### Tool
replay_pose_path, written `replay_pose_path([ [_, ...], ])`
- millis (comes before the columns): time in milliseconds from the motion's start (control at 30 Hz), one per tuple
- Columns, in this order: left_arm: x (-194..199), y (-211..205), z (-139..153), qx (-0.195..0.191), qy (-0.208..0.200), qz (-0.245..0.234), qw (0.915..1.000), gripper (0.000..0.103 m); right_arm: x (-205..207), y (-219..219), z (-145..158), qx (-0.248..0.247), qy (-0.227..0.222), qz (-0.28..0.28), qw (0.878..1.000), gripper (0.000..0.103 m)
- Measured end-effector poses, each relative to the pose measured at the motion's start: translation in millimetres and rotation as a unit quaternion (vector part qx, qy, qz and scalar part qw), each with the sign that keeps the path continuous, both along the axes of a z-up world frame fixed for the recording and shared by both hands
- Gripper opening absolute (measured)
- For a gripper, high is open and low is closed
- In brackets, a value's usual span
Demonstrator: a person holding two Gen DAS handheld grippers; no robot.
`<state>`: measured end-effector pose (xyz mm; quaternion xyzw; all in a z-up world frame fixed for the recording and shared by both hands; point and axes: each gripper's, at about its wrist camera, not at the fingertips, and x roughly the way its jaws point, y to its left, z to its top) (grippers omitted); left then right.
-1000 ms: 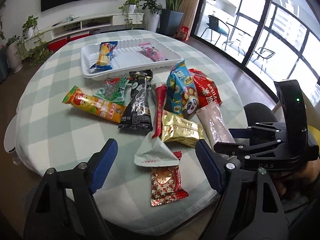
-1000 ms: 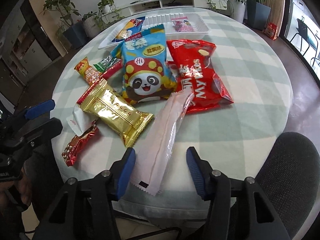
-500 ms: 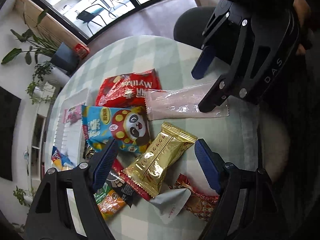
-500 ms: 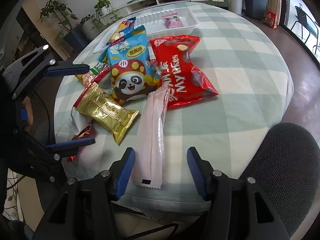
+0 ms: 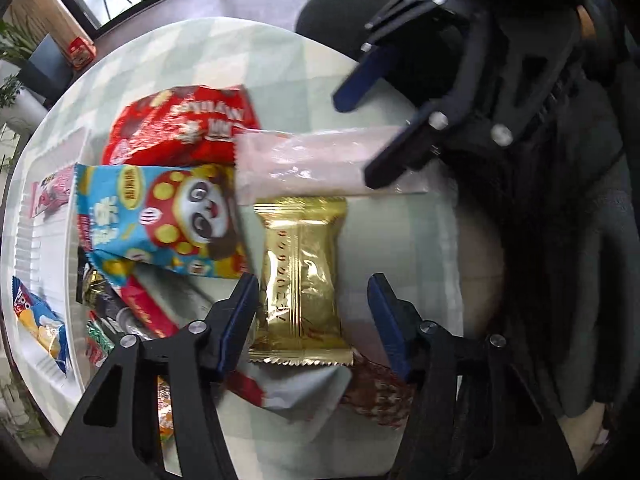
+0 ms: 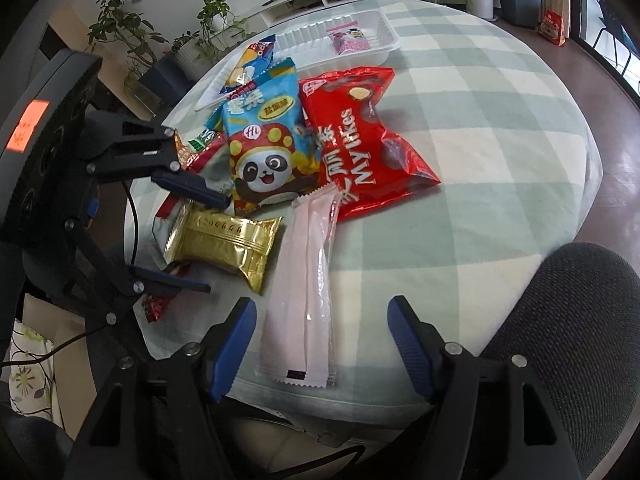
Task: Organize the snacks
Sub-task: 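Grasp the gold wrapped cake with the left gripper while the right grasps the pale pink stick packet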
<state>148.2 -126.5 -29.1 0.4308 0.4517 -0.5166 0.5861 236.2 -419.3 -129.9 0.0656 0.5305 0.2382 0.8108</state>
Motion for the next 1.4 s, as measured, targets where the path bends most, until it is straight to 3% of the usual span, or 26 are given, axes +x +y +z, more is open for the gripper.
replay_pose_path([
  [300, 23, -11, -5, -0.003, -0.013, 0.073, 0.9973, 0.055, -3, 6, 2, -0.019, -0.005, 0.005, 1.0, 0.072],
  [433, 34, -1, -3, -0.015, 0.003, 0.126, 0.9919, 0.033, -4, 9, 2, -0.027, -0.01, 0.006, 1.0, 0.072],
  [533, 40, 13, -4, -0.025, 0.012, 0.169, 0.9853, 0.032, -5, 12, 3, -0.032, -0.013, 0.011, 0.999, 0.072],
  [733, 35, 17, -3, -0.027, -0.019, 0.205, 0.9783, 0.029, -6, 16, 3, -0.038, -0.012, 0.012, 0.999, 0.072],
  [867, 26, 44, 0, -0.065, -0.009, 0.256, 0.9644, 0.029, -7, 17, 3, -0.042, -0.012, 0.01, 0.999, 0.072],
  [1067, 20, 92, 18, -0.142, 0.011, 0.332, 0.9327, 0.029, -8, 25, 2, -0.055, -0.024, 0.013, 0.998, 0.072],
  [1267, -32, 98, 38, -0.204, 0.036, 0.38, 0.9016, 0.029, -10, 45, -1, -0.106, -0.051, 0.033, 0.992, 0.071],
  [1400, -43, 102, 37, -0.237, 0.046, 0.413, 0.8782, 0.029, -11, 52, -2, -0.136, -0.068, 0.037, 0.988, 0.067],
])
